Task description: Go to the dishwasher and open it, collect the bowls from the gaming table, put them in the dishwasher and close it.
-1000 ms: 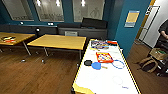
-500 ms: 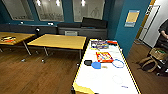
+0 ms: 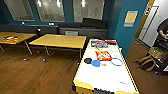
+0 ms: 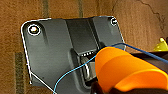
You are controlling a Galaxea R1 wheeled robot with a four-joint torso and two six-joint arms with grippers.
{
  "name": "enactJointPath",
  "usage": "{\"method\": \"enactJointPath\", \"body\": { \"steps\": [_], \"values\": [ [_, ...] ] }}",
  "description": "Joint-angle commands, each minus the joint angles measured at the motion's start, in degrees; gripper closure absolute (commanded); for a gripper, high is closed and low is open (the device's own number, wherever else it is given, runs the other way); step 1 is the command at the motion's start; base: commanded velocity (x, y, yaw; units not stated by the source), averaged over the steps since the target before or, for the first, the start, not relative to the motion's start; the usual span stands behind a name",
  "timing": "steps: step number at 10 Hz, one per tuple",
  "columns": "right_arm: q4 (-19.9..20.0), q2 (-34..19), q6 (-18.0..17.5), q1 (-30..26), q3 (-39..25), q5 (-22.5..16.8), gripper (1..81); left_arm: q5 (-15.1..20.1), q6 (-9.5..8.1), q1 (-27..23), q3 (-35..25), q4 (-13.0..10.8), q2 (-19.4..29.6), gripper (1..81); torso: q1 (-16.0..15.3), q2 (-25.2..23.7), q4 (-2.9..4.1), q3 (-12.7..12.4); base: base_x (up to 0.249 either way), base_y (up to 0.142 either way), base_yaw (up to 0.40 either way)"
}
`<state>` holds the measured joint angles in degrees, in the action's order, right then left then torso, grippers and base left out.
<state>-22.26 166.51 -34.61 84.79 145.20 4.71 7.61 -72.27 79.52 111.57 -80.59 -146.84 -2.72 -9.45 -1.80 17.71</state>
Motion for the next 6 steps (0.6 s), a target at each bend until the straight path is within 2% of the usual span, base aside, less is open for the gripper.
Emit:
{"method": "enactJointPath", "body": {
  "steps": [1, 3, 4, 5, 6],
  "values": [
    [-0.5, -0.36, -0.11, -1.5, -0.46, -2.6, 81.1, 0.57, -0.24, -1.6, 1.36, -0.71, -0.48, 81.1, 0.0, 0.0, 0.0, -2.36, -0.104, 0.0, 0.0],
    [-0.77, -0.19, -0.02, -1.5, -0.37, -2.6, 81.1, 0.57, -0.24, -1.6, 1.81, -0.79, -0.75, 81.1, 0.04, -0.02, 0.0, -4.24, -0.104, 0.0, 0.0],
    [-0.77, -0.19, -0.02, -1.5, -0.46, -2.6, 81.1, 0.57, -0.24, -1.6, 1.81, -0.79, -0.66, 81.1, 0.04, -0.02, 0.0, -4.41, -0.104, 0.0, 0.0],
    [-0.86, -0.19, -0.02, -1.5, -0.29, -2.6, 81.1, 0.57, -0.24, -1.51, 1.81, -0.88, -0.66, 81.1, 0.06, -0.05, 0.0, -3.32, -0.104, 0.0, 0.0],
    [-0.86, -0.1, -0.02, -1.5, -0.28, -2.6, 81.1, 0.65, -0.16, -1.42, 1.81, -0.97, -0.83, 81.1, 0.11, -0.09, 0.0, -3.69, -0.104, 0.0, 0.0]
  ]
}}
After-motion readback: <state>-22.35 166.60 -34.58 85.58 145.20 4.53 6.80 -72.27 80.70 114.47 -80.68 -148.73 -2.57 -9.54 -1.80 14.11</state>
